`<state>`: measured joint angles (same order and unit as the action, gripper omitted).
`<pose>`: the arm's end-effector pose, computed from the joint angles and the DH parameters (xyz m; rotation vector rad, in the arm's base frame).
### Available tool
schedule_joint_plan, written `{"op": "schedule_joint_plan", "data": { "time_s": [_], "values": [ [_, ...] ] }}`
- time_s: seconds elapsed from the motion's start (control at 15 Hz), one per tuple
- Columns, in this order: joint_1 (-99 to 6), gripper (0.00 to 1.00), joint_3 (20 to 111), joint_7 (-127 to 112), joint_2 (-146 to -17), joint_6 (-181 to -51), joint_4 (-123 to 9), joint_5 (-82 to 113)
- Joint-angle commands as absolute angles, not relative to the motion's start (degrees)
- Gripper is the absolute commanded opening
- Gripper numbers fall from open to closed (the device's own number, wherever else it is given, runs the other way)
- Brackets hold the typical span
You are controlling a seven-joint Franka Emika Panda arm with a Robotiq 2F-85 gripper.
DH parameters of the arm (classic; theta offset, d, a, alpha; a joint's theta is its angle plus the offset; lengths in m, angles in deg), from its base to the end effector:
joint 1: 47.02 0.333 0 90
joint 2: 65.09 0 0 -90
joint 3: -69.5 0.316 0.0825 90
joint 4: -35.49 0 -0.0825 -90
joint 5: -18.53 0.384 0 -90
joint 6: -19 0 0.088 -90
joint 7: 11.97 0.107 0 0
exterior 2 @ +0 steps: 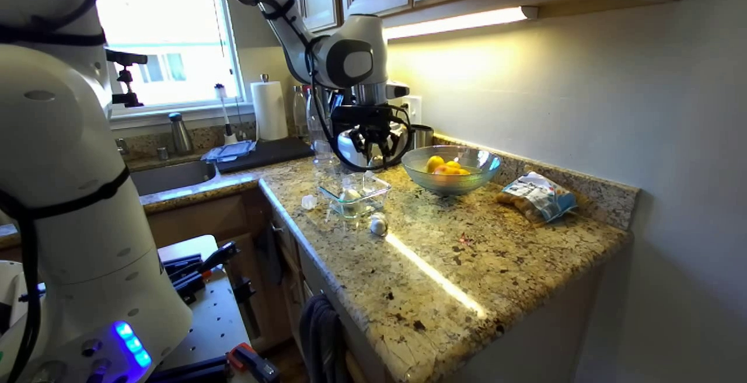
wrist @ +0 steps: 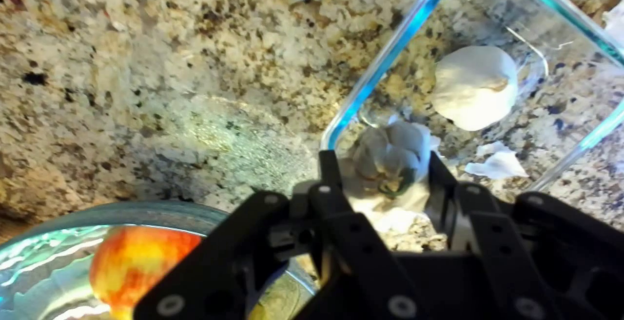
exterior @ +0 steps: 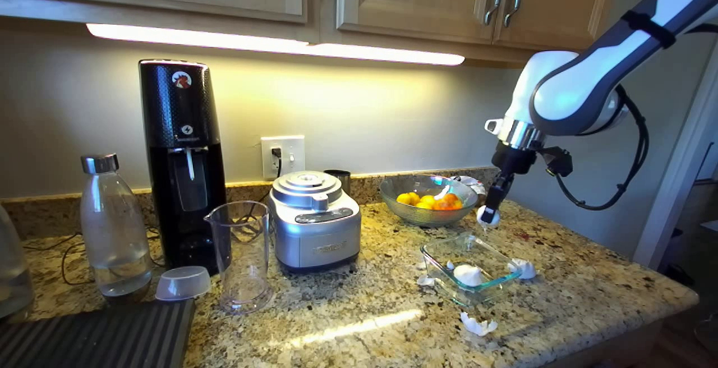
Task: Pick up the three cloves of garlic from the countertop and put them in the bowl.
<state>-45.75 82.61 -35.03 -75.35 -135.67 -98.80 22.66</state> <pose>0.5168 0.1304 0.2767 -2.9360 -0.8823 -0.2849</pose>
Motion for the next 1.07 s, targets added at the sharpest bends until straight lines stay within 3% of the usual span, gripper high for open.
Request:
{"op": "schedule_joint_plan", "data": {
  "time_s": [0.0, 0.93, 1.0],
  "values": [
    [-44.34, 0.18, 83.92, -38.33, -75.8, -135.58, -99.73, 24.26],
    [-42.07, 0.18, 83.73, -37.26, -85.38, -145.77, -99.67, 13.47],
    [-42.11, 0.3, 83.62, -37.19, -85.4, -146.03, -99.76, 12.58]
  ]
}}
